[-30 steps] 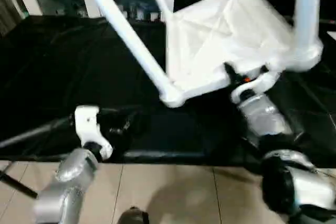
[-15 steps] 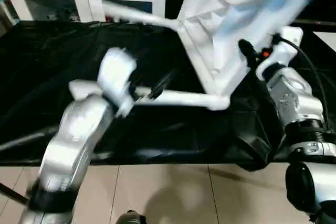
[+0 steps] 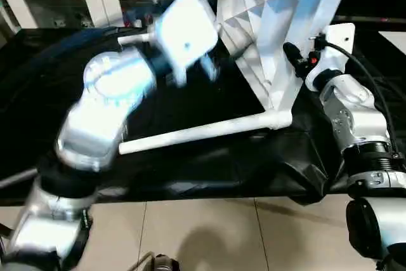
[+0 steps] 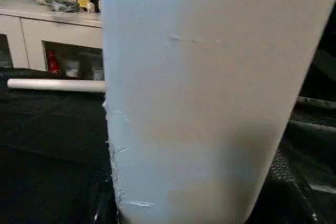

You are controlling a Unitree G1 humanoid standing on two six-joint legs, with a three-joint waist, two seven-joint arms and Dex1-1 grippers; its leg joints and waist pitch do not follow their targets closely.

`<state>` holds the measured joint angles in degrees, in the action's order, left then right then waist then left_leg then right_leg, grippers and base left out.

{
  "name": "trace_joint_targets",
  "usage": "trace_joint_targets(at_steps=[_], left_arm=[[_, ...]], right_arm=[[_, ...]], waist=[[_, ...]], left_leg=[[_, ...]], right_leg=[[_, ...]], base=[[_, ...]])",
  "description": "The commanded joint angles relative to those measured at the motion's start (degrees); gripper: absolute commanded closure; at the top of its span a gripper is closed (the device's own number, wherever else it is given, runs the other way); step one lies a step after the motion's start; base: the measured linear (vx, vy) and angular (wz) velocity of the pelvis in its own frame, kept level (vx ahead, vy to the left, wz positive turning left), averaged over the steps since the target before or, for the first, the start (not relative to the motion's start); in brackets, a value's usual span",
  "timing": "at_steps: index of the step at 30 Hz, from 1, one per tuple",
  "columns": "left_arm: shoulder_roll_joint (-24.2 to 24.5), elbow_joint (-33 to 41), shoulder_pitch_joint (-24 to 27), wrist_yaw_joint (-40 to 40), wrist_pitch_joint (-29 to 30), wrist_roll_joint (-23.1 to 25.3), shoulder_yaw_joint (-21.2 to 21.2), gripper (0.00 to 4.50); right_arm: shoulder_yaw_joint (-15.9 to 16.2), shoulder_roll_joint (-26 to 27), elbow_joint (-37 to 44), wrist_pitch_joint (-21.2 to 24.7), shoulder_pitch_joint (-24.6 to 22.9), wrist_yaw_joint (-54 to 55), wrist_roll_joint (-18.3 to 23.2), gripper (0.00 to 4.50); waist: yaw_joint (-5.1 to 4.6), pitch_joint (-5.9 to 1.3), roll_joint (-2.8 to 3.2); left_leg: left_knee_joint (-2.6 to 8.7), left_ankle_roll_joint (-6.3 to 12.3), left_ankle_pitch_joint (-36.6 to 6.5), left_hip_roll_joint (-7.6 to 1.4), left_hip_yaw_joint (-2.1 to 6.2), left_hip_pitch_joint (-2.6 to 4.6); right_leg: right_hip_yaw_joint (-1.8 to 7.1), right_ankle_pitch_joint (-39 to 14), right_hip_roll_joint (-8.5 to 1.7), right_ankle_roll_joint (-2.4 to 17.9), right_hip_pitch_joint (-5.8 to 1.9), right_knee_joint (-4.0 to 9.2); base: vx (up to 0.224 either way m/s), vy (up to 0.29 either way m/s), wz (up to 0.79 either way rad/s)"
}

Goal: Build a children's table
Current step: Flip table

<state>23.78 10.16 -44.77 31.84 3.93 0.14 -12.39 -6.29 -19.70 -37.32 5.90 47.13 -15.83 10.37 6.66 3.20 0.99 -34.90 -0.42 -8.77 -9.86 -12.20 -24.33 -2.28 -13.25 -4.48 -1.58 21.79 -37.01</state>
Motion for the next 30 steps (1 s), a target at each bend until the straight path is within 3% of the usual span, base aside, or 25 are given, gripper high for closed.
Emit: trace_joint_targets(at_steps=[1,7,12,19,30], left_arm=[[1.11,-1.01,-1.28,-0.84,-1.99,3.46,-0.72,0.0],[4.09,-6.37,-4.72,-9.83,-3.39,12.54,1.14,0.0],[6.15,-10.04,-5.81,-13.26,-2.91,17.39,3.11,0.0],[5.72,-11.39,-5.97,-15.46,-1.56,17.71,4.17,0.0],[2.49,-9.4,-4.18,-14.96,-0.62,15.85,4.17,0.89]], right_arm=[[0.08,-0.73,0.1,-0.12,-0.63,2.65,-2.66,2.82],[1.02,0.31,0.25,-0.64,-0.06,2.59,-3.25,2.82],[1.63,0.78,0.56,-0.91,0.03,2.32,-3.5,2.82],[1.59,0.77,0.73,-1.21,0.37,2.12,-3.94,2.82],[2.33,-0.43,0.04,-2.14,1.98,1.36,-4.92,2.82]], waist=[[-0.41,-4.4,0.57],[-0.6,-4.31,0.46],[-0.69,-4.44,0.62],[-0.57,-4.4,0.67],[-0.51,-4.44,0.36]], left_leg=[[4.02,-5.0,-13.33,-3.29,2.21,2.94],[4.14,-5.42,-15.08,-3.29,2.31,2.98],[4.03,-5.19,-13.44,-3.23,2.33,2.93],[4.11,-5.24,-14.99,-3.21,2.32,3.01],[3.96,-3.96,-13.23,-3.24,2.25,2.84]], right_leg=[[1.93,-0.66,-3.52,12.16,-1.16,4.0],[2.0,-3.44,-3.58,11.49,-1.0,4.16],[1.9,-1.36,-3.53,11.67,-0.97,3.9],[1.92,-2.01,-3.63,12.36,-0.84,4.0],[1.95,-1.37,-3.69,12.73,-0.97,3.98]], base=[[0.0,0.0,0.0],[0.0,0.0,0.0],[0.0,0.0,0.0],[0.0,0.0,0.0],[0.0,0.0,0.0]])
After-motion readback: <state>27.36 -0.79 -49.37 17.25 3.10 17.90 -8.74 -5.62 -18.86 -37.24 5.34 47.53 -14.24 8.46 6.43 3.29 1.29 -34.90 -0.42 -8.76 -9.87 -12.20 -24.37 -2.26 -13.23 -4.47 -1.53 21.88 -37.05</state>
